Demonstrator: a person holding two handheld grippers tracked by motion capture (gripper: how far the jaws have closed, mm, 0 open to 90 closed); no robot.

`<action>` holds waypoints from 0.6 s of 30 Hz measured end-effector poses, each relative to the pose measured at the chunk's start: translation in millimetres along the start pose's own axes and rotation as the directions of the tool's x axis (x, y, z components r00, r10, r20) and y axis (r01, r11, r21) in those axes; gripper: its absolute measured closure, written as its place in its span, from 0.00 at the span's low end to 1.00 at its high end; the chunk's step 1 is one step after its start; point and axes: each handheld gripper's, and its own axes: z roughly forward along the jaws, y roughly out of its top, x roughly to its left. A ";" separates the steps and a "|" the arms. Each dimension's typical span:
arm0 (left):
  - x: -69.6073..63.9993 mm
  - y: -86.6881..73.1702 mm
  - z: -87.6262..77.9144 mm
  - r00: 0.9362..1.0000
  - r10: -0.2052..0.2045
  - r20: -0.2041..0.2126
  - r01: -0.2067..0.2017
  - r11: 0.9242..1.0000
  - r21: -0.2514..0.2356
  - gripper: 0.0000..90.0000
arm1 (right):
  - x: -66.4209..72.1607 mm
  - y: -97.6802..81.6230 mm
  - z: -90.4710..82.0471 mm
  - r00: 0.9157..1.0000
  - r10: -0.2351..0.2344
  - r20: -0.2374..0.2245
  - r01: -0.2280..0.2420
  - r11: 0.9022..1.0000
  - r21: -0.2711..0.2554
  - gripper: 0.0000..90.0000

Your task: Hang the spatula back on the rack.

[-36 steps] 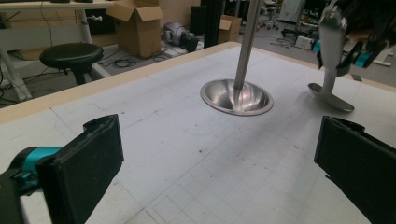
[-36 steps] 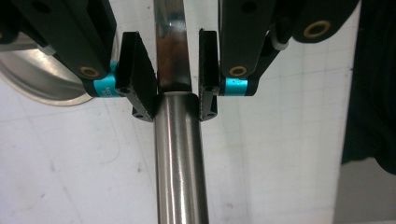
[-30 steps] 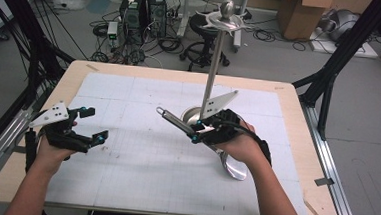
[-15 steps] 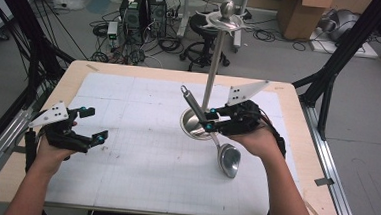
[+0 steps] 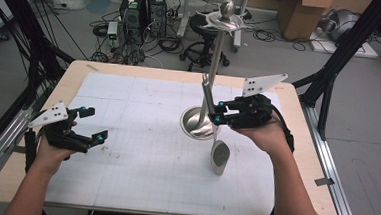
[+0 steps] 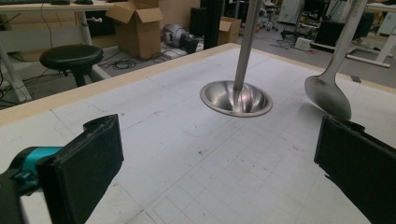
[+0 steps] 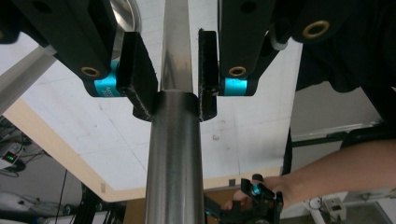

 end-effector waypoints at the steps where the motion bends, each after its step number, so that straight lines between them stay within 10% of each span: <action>1: 0.1 -0.1 0.0 1.000 0.000 0.000 0.000 1.000 0.000 0.02 | -0.8 0.3 -1.3 1.000 -0.001 0.001 0.002 1.000 -0.010 0.77; 18: 0.1 -0.5 0.1 1.000 -0.001 0.001 0.001 1.000 0.002 0.02 | -11.3 13.0 -28.1 0.998 0.043 0.040 -0.040 0.997 -0.065 0.77</action>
